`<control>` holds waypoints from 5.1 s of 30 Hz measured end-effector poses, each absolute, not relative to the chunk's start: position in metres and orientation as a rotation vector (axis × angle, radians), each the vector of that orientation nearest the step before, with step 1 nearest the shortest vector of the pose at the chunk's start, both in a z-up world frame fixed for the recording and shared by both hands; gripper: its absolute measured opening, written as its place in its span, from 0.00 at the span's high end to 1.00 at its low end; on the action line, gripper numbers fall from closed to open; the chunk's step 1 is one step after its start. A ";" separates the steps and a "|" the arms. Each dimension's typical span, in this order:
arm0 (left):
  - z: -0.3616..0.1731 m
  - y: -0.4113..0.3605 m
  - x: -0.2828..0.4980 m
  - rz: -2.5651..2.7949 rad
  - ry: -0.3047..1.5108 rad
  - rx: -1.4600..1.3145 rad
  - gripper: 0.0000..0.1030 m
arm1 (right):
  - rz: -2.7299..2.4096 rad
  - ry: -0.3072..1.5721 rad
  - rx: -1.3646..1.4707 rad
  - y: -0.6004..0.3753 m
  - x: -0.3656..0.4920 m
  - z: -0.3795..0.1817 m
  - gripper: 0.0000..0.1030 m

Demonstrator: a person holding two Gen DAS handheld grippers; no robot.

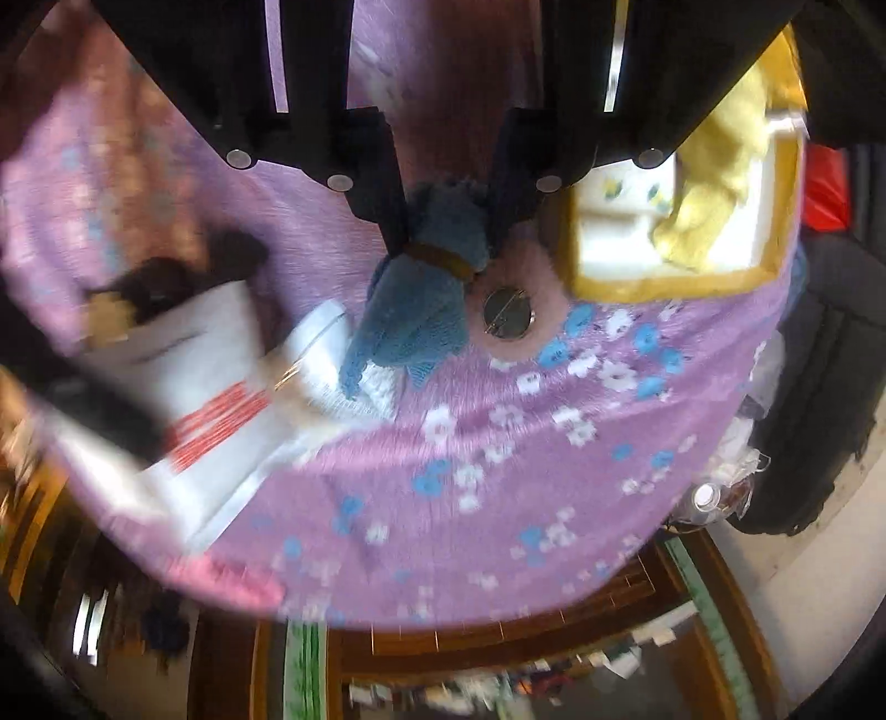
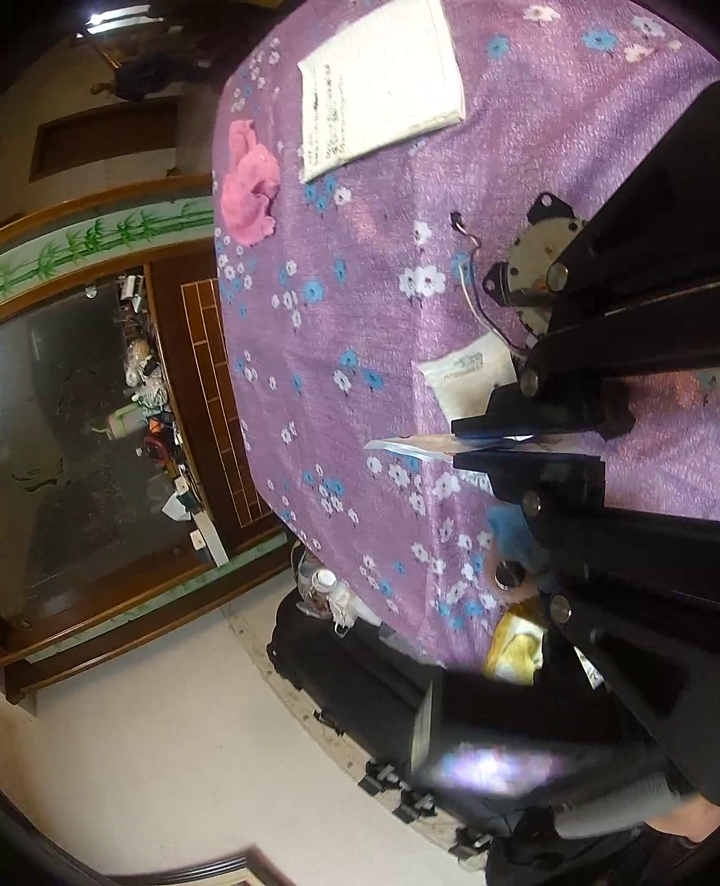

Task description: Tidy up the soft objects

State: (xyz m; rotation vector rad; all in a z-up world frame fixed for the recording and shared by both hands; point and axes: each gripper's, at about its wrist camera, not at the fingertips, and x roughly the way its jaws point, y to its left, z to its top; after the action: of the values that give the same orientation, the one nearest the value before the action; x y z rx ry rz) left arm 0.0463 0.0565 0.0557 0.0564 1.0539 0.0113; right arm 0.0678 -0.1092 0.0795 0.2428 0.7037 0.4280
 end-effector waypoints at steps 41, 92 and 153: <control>0.065 0.238 -0.045 0.334 0.902 -0.289 0.36 | 0.733 0.774 0.176 0.038 0.028 0.058 0.37; 0.124 0.128 0.022 0.026 0.884 -0.199 0.74 | 0.530 0.777 0.393 -0.073 0.090 0.078 0.28; 0.086 0.208 -0.110 0.212 0.854 -0.381 0.74 | 0.872 0.779 0.136 0.065 0.005 0.066 0.76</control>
State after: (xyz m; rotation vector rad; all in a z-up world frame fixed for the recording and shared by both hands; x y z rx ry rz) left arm -0.1097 0.2080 0.0857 -0.3815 0.8536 0.2122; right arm 0.0051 0.0650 0.0659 0.1357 0.7789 0.8722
